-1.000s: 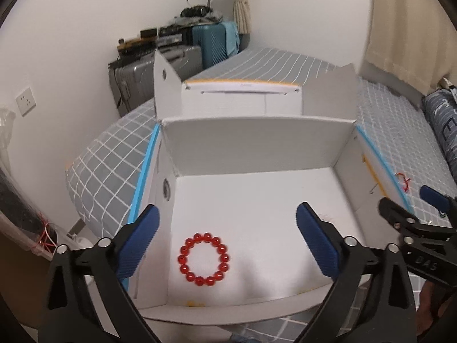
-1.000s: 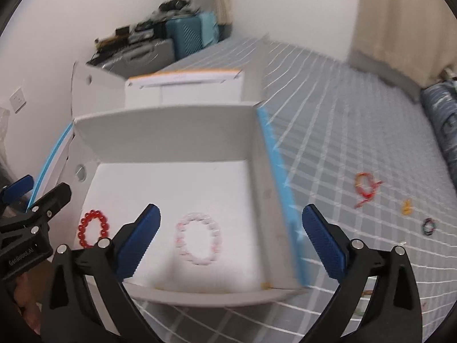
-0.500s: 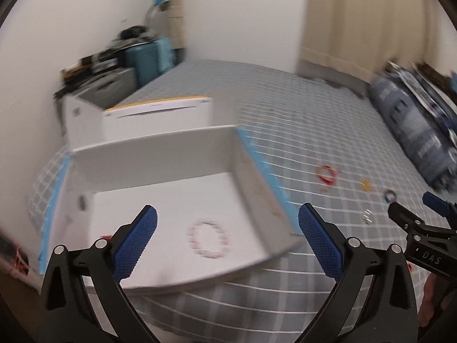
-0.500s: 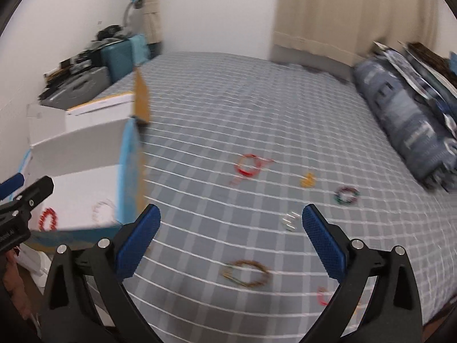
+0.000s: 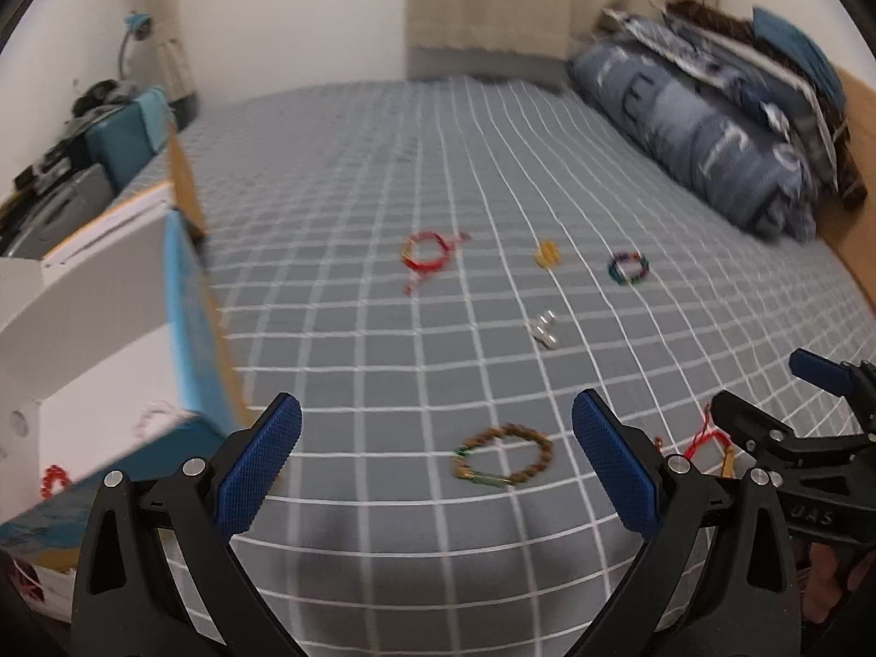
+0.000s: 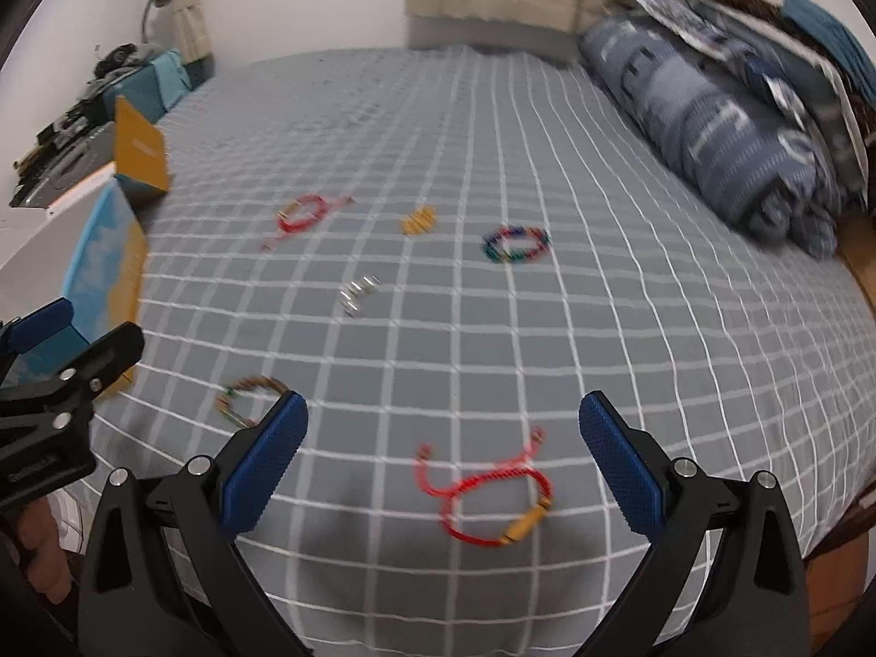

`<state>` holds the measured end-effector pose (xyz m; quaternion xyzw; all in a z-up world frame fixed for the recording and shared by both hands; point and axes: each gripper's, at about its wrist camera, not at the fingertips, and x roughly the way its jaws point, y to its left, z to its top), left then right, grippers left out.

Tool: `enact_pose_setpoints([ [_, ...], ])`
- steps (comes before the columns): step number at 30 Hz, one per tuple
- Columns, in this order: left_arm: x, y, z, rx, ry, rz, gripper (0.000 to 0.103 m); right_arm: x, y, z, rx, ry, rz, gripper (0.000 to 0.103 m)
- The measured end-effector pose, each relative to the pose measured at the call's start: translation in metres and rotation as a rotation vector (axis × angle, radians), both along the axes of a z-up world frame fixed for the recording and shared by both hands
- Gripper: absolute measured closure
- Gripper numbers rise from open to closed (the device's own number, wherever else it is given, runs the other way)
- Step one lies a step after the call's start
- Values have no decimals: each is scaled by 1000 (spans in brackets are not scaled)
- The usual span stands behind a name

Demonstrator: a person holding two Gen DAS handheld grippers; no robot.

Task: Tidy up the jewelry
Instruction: 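Move both tools back over the remaining jewelry on the bed, then grasp the wooden bead bracelet with the left tool while the right tool grasps the red cord bracelet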

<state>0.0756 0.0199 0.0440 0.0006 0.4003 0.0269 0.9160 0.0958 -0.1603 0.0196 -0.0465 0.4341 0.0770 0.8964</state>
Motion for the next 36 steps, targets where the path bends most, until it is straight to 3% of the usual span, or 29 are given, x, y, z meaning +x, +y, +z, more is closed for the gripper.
enact_pose_setpoints([
  [8, 28, -30, -55, 31, 94, -30, 6, 4, -35, -47, 31, 110, -10, 7],
  [11, 39, -31, -76, 75, 134, -8, 6, 5, -42, -63, 27, 153, -21, 7],
  [14, 46, -25, -92, 44, 166, 15, 6, 6, -45, -73, 47, 179, -17, 7],
  [26, 55, -20, -109, 3, 211, 35, 7, 12, -40, -98, 45, 245, -16, 8],
  [31, 55, -19, -107, -35, 218, 19, 24, 13, -37, -99, 34, 245, -19, 26],
  [36, 54, -16, -104, -56, 223, 12, 49, 13, -37, -98, 28, 245, -16, 45],
])
